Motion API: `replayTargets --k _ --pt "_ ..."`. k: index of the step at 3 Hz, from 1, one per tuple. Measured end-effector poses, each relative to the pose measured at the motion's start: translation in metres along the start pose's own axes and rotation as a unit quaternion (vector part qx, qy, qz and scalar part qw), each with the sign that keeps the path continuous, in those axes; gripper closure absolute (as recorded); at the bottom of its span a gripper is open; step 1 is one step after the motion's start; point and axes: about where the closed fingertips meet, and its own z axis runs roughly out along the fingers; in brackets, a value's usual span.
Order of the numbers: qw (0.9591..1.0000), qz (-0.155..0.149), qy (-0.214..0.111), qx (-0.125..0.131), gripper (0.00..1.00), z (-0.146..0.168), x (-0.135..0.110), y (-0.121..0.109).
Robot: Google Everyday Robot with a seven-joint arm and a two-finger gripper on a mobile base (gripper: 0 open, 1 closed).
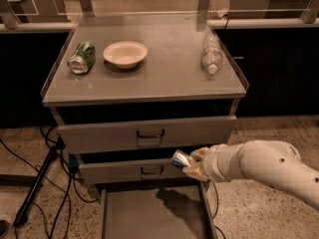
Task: Pick redbull can from bottom drawer and place on counter
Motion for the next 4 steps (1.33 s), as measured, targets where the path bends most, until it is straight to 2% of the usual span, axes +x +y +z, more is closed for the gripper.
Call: replayTargets --k 2,4 --pt "0.9999 -0.009 0.006 0.002 1.00 -0.012 -0.008 -0.004" --pt "0.9977 -0.030 -0.018 0.059 1.00 -0.083 -0.048 -0.040"
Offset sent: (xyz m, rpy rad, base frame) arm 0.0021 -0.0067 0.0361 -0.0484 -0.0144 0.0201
